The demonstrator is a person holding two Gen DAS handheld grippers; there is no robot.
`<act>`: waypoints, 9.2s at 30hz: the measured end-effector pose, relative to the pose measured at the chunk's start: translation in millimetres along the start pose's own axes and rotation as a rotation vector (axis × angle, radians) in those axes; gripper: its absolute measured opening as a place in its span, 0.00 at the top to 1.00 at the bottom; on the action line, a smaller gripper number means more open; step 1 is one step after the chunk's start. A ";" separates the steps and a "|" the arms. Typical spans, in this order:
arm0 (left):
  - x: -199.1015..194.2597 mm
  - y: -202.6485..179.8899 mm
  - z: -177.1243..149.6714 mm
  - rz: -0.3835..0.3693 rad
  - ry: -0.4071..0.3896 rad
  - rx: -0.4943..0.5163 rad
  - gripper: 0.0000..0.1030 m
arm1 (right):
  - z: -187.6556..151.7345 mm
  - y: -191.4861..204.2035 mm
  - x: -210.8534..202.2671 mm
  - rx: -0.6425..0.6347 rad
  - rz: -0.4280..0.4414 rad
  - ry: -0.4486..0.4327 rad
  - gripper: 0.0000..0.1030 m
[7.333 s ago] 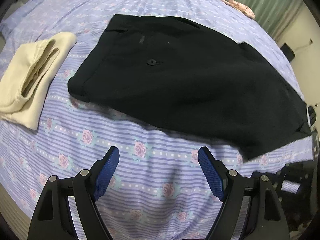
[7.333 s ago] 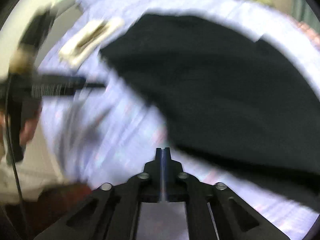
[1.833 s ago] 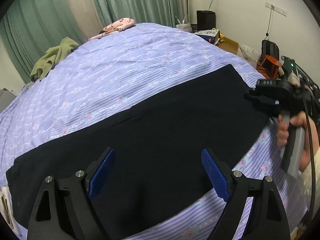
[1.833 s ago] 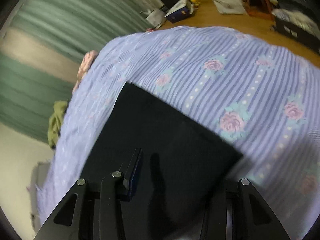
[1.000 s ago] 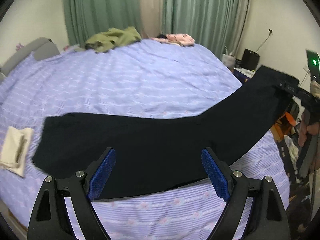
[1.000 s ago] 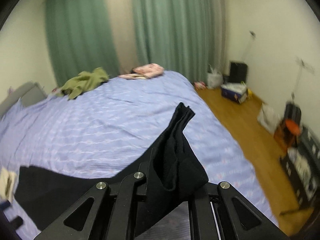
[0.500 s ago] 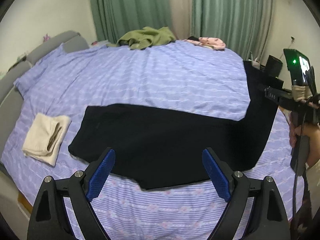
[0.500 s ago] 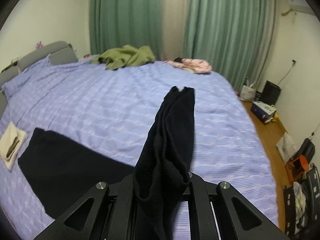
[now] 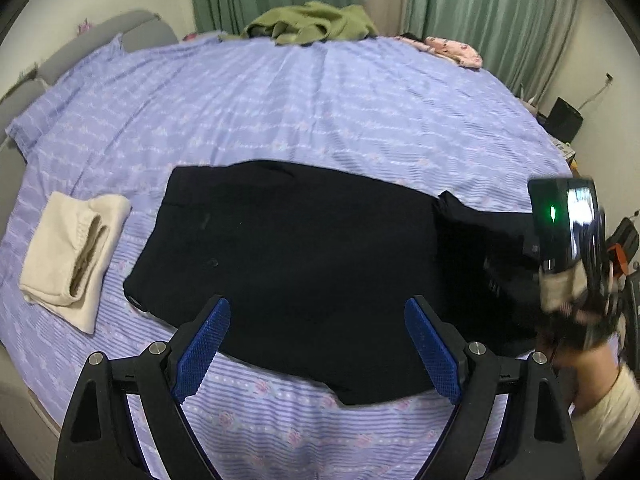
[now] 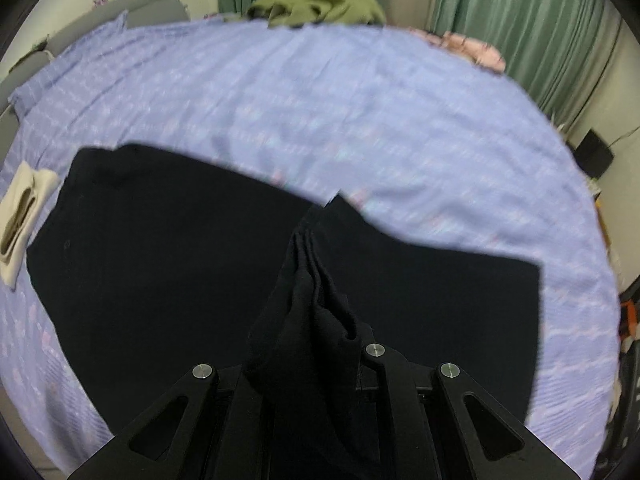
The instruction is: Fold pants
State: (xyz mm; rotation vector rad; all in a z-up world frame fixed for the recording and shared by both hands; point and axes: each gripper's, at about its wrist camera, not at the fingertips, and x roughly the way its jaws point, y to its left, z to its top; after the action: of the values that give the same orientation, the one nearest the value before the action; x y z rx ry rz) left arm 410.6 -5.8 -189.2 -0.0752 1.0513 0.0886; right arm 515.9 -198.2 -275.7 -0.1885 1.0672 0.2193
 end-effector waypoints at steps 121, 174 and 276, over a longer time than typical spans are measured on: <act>64.9 -243.0 46.8 -0.213 0.016 0.222 0.82 | -131.6 -171.3 -147.3 0.613 -0.040 -0.173 0.41; 97.1 -122.5 10.6 -0.130 0.133 0.165 0.09 | -53.1 -180.7 3.8 0.461 0.282 0.006 0.71; 209.5 -59.8 54.3 -0.618 0.242 0.021 0.11 | -118.4 -146.2 -2.3 0.753 -0.287 -0.011 0.60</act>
State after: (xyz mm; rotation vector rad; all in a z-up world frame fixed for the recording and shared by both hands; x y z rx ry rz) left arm 567.4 -51.9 -343.2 -0.3950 1.2280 -0.5014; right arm 454.1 -369.6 -322.4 0.3374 1.0325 -0.4415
